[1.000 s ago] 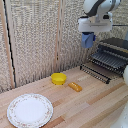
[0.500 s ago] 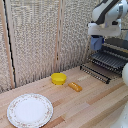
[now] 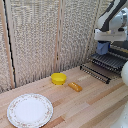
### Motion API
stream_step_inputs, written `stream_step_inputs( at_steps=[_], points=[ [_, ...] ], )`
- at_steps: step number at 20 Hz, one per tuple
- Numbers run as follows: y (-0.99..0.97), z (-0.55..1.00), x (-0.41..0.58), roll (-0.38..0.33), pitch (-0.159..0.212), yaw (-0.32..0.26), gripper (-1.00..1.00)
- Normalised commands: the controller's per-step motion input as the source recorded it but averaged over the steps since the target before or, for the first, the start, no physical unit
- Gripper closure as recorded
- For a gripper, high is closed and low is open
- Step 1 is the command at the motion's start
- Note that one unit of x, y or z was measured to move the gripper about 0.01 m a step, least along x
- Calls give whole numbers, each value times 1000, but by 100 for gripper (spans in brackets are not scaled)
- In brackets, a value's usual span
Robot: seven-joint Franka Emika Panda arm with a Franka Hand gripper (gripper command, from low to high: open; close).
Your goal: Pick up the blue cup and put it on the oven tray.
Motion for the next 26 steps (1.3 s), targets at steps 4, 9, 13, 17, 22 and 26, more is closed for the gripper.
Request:
stream_step_inputs(
  at_steps=[4, 9, 13, 17, 22, 26],
  points=[
    [-584, -55, 150, 0, -20, 11, 100],
    [-432, -35, 37, 3, 0, 12, 100],
    [-169, -45, 0, 5, -1, -54, 100],
    [-131, -15, 0, 0, 0, -122, -100],
    [-98, 42, 74, 0, 17, -63, -100],
    [-134, 371, 93, 39, 28, -80, -100]
  ],
)
